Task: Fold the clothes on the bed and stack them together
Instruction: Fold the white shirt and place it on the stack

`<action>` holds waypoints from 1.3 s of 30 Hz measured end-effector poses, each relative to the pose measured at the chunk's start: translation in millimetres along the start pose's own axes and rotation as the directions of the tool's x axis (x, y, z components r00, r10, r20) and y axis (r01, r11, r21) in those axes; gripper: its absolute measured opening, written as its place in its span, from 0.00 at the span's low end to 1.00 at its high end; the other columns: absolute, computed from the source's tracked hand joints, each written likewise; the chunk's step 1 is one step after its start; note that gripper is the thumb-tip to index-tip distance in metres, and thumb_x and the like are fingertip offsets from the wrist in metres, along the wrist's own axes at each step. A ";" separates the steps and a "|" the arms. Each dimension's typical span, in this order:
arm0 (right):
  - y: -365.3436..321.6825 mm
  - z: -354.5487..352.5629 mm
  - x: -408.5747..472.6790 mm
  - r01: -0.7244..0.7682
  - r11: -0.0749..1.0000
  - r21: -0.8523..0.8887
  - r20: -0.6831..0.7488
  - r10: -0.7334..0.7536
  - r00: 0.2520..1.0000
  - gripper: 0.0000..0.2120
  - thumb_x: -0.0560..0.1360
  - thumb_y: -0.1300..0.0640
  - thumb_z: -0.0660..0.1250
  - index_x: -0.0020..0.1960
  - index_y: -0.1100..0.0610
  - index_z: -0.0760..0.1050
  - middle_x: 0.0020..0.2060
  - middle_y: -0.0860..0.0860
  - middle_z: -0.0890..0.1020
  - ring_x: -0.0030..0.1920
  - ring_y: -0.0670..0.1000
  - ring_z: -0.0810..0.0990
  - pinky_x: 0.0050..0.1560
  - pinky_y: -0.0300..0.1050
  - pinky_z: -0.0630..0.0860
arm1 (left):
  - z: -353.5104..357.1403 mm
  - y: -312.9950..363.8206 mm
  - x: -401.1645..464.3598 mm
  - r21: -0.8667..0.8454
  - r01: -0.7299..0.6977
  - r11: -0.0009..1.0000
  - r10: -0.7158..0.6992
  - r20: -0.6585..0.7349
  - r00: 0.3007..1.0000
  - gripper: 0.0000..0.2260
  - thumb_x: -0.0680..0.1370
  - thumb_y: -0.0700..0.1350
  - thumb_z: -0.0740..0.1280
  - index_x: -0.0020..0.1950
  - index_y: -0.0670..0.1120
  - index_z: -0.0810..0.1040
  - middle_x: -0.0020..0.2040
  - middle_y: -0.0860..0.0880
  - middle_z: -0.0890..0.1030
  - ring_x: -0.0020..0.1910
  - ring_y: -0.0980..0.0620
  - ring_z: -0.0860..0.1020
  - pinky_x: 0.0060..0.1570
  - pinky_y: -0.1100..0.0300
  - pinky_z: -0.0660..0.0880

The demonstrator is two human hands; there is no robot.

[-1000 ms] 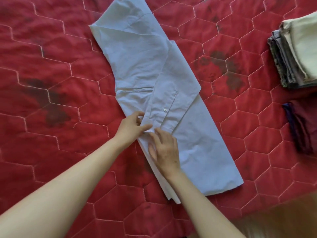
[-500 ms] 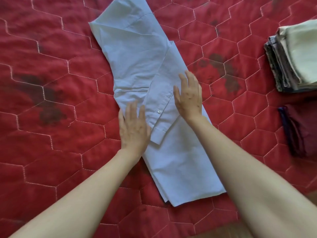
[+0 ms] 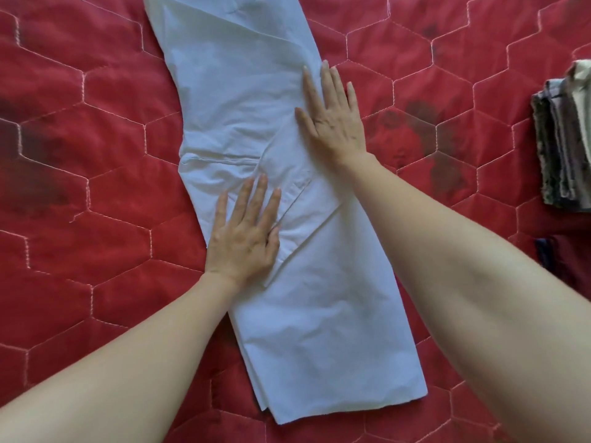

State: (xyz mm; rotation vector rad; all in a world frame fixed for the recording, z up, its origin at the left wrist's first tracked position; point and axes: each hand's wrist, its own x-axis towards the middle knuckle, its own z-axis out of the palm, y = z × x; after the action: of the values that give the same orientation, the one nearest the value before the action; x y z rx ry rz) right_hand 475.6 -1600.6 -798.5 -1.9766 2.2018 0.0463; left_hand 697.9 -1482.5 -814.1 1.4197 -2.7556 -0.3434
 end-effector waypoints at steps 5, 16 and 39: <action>-4.0 16.5 -91.9 0.002 0.999 0.032 -0.014 -0.002 1.000 0.26 0.82 0.45 0.48 0.79 0.49 0.51 0.78 0.56 0.51 0.78 0.53 0.48 0.76 0.55 0.43 | -4.7 -0.1 0.1 0.012 -0.007 1.000 0.007 -0.022 1.000 0.26 0.80 0.50 0.52 0.78 0.45 0.58 0.78 0.43 0.56 0.78 0.44 0.55 0.73 0.38 0.53; 21.0 53.1 -356.2 0.207 0.978 0.029 0.048 -0.208 0.977 0.26 0.81 0.48 0.51 0.77 0.54 0.58 0.76 0.55 0.59 0.77 0.59 0.55 0.74 0.62 0.53 | 2.8 46.6 -123.3 0.019 0.217 0.976 -0.218 0.040 0.975 0.26 0.81 0.51 0.48 0.78 0.43 0.57 0.79 0.40 0.54 0.77 0.41 0.54 0.71 0.35 0.47; 55.4 22.9 -413.8 0.446 0.895 0.026 0.044 -0.447 0.893 0.34 0.69 0.49 0.73 0.72 0.57 0.70 0.71 0.61 0.70 0.71 0.63 0.67 0.69 0.60 0.66 | -32.9 114.3 -234.1 0.378 -0.162 0.912 0.138 0.089 0.986 0.18 0.68 0.36 0.72 0.57 0.39 0.81 0.57 0.39 0.81 0.60 0.33 0.76 0.55 0.35 0.74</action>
State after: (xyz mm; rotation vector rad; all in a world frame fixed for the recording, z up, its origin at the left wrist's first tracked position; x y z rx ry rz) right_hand 464.3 -1184.3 -762.0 -2.3918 1.6591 0.0139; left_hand 747.3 -1235.5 -739.8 1.2594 -3.0822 0.1758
